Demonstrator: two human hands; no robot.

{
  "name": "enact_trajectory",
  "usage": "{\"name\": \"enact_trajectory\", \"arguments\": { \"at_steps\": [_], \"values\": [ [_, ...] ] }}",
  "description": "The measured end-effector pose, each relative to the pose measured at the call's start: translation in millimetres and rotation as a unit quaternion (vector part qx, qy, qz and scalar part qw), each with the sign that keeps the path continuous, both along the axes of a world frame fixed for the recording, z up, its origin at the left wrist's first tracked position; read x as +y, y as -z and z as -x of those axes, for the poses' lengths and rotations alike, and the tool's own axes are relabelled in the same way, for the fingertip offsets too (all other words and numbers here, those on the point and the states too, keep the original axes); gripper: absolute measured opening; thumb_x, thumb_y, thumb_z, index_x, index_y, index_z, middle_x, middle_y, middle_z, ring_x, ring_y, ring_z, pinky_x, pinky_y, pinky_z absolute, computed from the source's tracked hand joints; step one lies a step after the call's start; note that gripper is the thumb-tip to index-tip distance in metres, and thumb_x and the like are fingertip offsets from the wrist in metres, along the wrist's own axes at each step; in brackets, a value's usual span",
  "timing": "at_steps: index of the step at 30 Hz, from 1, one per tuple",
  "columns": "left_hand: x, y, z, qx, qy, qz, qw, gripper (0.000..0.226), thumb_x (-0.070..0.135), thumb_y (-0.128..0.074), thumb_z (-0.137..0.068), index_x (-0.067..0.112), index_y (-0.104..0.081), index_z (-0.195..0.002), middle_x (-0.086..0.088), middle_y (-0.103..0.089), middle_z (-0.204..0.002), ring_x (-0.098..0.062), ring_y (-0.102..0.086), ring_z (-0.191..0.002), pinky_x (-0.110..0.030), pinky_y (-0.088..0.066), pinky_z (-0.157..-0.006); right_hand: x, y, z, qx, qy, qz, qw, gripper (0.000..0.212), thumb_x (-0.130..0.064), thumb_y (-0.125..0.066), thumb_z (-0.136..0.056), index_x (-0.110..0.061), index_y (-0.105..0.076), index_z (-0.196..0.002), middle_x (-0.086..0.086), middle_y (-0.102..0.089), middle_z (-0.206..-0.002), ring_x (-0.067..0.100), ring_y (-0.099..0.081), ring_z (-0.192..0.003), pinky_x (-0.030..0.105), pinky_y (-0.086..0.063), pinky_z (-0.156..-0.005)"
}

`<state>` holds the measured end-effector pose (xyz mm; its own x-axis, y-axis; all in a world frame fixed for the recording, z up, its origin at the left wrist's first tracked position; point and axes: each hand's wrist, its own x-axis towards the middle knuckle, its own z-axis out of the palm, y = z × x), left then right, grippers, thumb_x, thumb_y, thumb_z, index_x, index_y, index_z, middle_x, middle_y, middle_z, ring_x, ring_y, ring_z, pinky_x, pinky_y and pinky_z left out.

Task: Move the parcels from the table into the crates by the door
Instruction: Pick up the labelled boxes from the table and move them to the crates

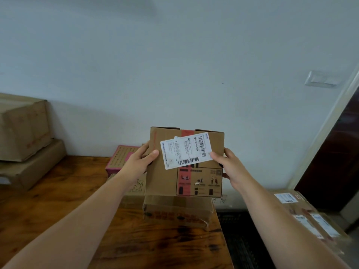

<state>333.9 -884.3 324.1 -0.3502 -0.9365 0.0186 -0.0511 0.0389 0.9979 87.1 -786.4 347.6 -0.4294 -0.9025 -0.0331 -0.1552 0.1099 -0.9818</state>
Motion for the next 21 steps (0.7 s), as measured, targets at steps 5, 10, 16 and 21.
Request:
{"name": "enact_trajectory", "arguments": {
  "at_steps": [5, 10, 16, 21],
  "values": [
    [0, 5, -6, 0.033, -0.016, -0.033, 0.999, 0.025, 0.045, -0.061, -0.083, 0.042, -0.056, -0.107, 0.019, -0.069, -0.089, -0.005, -0.062, -0.09, -0.025, -0.049, -0.066, 8, 9, -7, -0.034, 0.024, 0.047, 0.998, 0.03, -0.032, -0.065, -0.087, -0.018, -0.049, -0.108, 0.008, -0.066, -0.109, 0.021, -0.066, -0.096, 0.04, -0.054, -0.081],
    [6, 15, -10, 0.03, -0.028, -0.06, 0.997, 0.006, 0.041, -0.061, -0.085, 0.037, -0.062, -0.09, 0.007, -0.07, -0.094, -0.016, -0.063, -0.095, -0.037, -0.051, -0.084, 18, 19, -12, -0.065, 0.003, 0.041, 0.997, 0.039, -0.033, -0.064, -0.087, -0.028, -0.044, -0.119, 0.007, -0.07, -0.103, 0.025, -0.07, -0.092, 0.042, -0.058, -0.072],
    [13, 9, -7, 0.059, 0.01, -0.066, 0.996, 0.014, 0.052, -0.063, -0.076, 0.049, -0.064, -0.09, 0.014, -0.071, -0.089, -0.012, -0.064, -0.091, -0.03, -0.051, -0.062, 35, 33, -15, -0.094, 0.049, 0.066, 0.992, 0.033, -0.031, -0.063, -0.089, -0.026, -0.048, -0.118, 0.003, -0.072, -0.097, 0.019, -0.072, -0.085, 0.038, -0.057, -0.066],
    [21, 7, 13, 0.058, 0.051, -0.053, 0.996, 0.011, 0.052, -0.065, -0.076, 0.055, -0.064, -0.087, 0.021, -0.071, -0.088, -0.006, -0.065, -0.087, -0.028, -0.05, -0.062, 64, 41, -6, -0.12, 0.108, 0.083, 0.983, 0.03, -0.03, -0.062, -0.089, -0.032, -0.048, -0.116, 0.006, -0.07, -0.102, 0.022, -0.071, -0.089, 0.05, -0.057, -0.078]
  ]
}}
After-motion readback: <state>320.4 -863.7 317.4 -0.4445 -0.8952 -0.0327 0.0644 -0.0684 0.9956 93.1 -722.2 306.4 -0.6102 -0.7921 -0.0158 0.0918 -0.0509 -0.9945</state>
